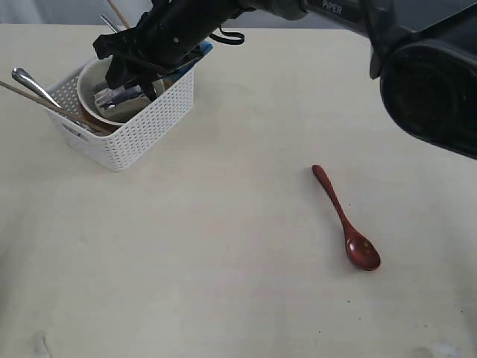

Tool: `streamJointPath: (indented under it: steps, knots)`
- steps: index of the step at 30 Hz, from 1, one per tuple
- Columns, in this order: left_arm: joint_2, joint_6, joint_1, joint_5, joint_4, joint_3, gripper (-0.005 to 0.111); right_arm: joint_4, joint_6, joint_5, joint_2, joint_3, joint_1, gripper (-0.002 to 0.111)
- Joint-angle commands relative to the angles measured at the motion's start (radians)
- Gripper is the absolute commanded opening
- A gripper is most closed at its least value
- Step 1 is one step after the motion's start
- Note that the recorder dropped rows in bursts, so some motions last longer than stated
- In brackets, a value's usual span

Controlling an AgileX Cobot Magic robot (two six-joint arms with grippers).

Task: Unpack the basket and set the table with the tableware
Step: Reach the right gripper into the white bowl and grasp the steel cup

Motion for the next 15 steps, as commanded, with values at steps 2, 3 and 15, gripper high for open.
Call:
streamJointPath:
  steps: [2,3,15]
  knots:
    - [-0.003,0.001,-0.004,-0.005,-0.003,0.003,0.0,0.008,-0.004,0.011,0.007,-0.007,0.021,0.036]
    - [-0.003,0.001,-0.004,-0.005,-0.003,0.003,0.0,0.008,-0.004,0.016,0.009,-0.007,0.021,0.03]
    - [-0.003,0.001,-0.004,-0.005,-0.003,0.003,0.0,-0.18,0.035,0.028,-0.111,-0.007,0.019,0.0]
